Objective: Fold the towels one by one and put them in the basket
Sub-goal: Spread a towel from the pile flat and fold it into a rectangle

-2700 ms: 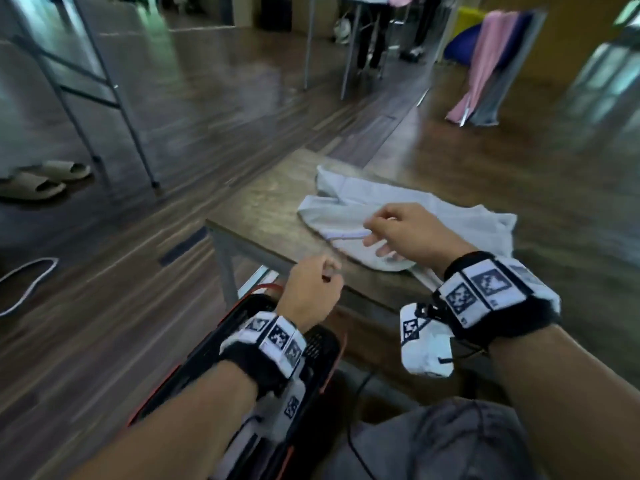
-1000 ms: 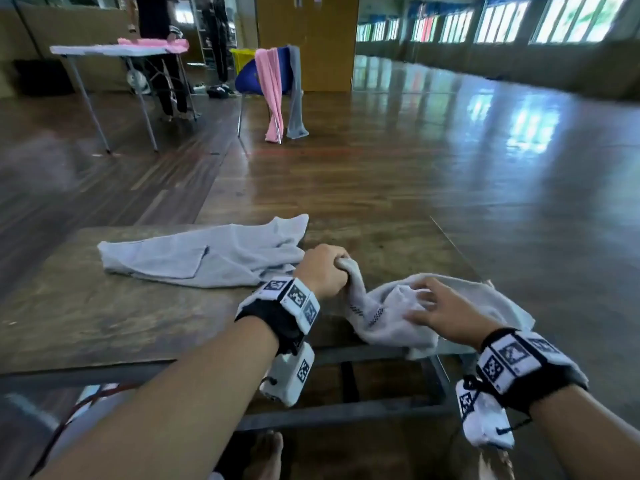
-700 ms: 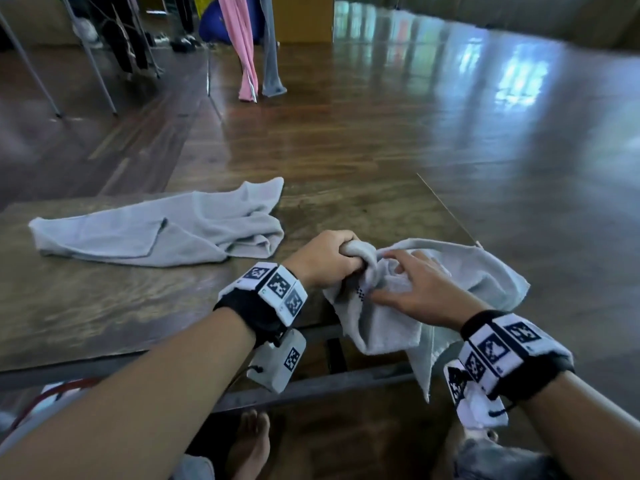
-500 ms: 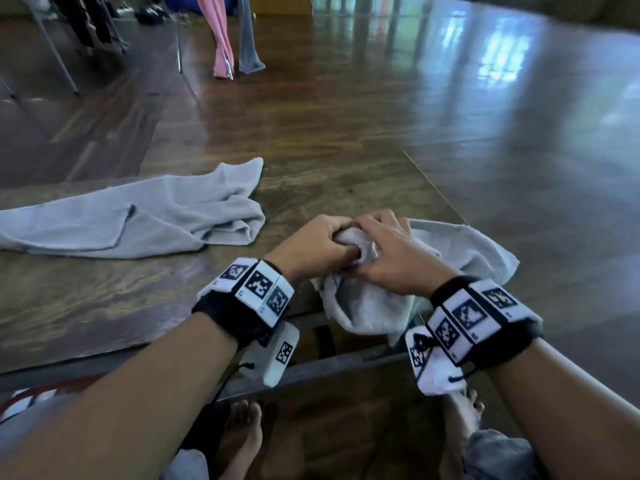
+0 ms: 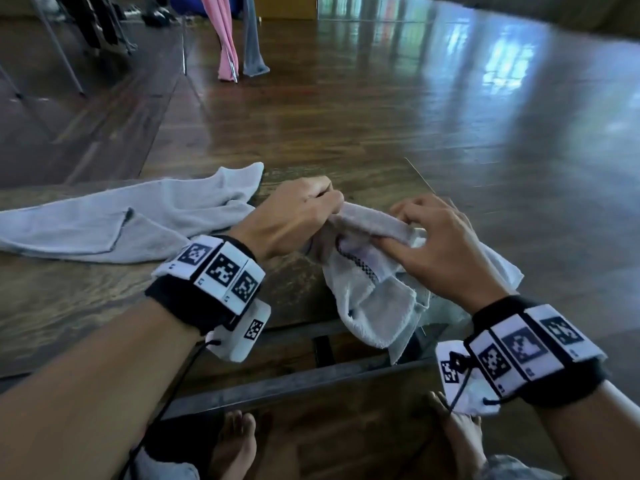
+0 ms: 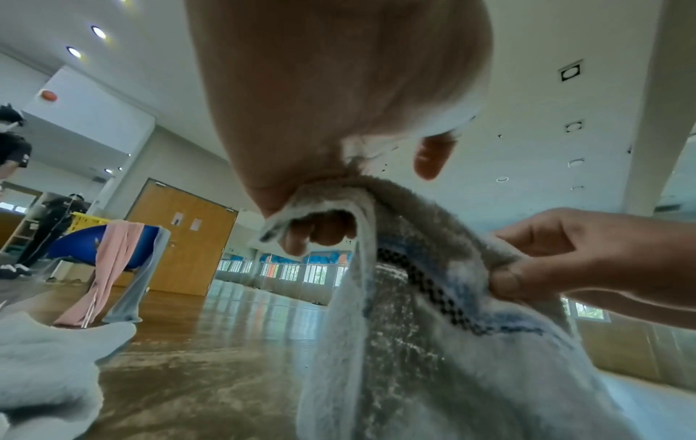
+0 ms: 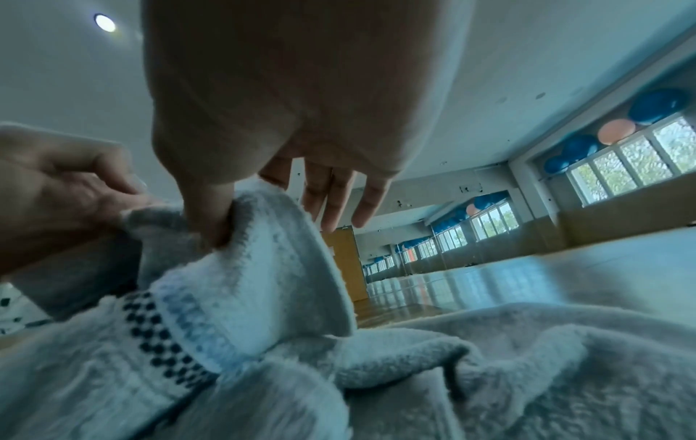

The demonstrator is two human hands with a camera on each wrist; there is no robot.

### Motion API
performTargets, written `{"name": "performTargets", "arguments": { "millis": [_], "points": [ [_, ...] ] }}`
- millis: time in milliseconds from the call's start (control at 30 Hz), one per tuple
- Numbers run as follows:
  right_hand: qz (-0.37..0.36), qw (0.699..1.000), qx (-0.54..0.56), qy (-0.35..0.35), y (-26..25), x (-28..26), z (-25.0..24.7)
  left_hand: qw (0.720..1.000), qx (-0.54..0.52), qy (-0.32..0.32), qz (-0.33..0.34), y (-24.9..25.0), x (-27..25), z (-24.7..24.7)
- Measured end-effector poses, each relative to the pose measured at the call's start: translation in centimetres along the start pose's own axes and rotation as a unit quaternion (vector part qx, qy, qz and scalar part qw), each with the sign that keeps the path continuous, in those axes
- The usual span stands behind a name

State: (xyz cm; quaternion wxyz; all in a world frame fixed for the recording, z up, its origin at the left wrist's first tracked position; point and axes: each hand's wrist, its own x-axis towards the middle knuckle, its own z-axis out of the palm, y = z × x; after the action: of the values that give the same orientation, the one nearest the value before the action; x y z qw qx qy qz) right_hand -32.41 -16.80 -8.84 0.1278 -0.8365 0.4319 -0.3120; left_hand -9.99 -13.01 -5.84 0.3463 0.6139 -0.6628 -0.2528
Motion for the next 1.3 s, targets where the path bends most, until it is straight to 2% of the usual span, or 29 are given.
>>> {"name": "performTargets", "arguments": {
  "millis": [67, 167, 300, 367, 433, 567, 700, 867, 1033, 1133, 1233, 1300],
  "points": [
    [0.003, 1.000, -0.013, -0.012, 0.6, -0.4, -0.4, 0.999, 0.023, 0.016, 0.017, -0.1, 0.2, -0.1],
    [0.009, 1.000, 0.009, 0.004, 1.4, -0.2, -0.8, 0.994, 0.087, 0.048, 0.044, -0.8, 0.5, -0.5],
    [0.058, 0.998, -0.012, 0.000, 2.9, 0.0, -1.7, 0.966, 0.196, 0.151, 0.079, -1.8, 1.1, -0.8],
    [0.073, 0.997, -0.022, 0.015, 3.4, 0.0, -2.0, 0.959, 0.210, 0.173, 0.080, -2.1, 1.3, -0.5],
    [0.058, 0.998, -0.006, 0.027, 3.4, 0.2, -1.7, 0.965, 0.202, 0.144, 0.090, -1.8, 1.3, 0.5],
    [-0.002, 1.000, 0.021, 0.008, 1.9, 0.4, -0.6, 0.974, 0.171, -0.005, 0.149, -0.3, 1.0, 3.7],
    [-0.009, 0.999, 0.047, 0.010, 1.5, 0.6, -1.0, 0.970, 0.163, -0.010, 0.179, 0.1, 1.6, 4.0],
    [0.026, 0.999, 0.041, 0.002, 2.5, 0.4, -2.1, 0.975, 0.179, 0.016, 0.132, -0.8, 2.2, 3.1],
    [0.072, 0.995, 0.015, 0.070, 5.0, 0.3, -4.6, 0.974, 0.189, 0.070, 0.099, -2.3, 2.7, 1.6],
    [0.117, 0.990, -0.021, 0.076, 6.7, -0.1, -5.8, 0.972, 0.197, 0.104, 0.073, -2.7, 3.0, 1.0],
    [0.177, 0.979, -0.054, 0.086, 7.9, -0.3, -6.5, 0.970, 0.232, 0.071, 0.013, -3.4, 2.9, 0.4],
    [0.225, 0.971, -0.069, 0.038, 8.5, -0.5, -6.5, 0.964, 0.259, 0.040, -0.045, -4.0, 2.7, 0.3]
  ]
}}
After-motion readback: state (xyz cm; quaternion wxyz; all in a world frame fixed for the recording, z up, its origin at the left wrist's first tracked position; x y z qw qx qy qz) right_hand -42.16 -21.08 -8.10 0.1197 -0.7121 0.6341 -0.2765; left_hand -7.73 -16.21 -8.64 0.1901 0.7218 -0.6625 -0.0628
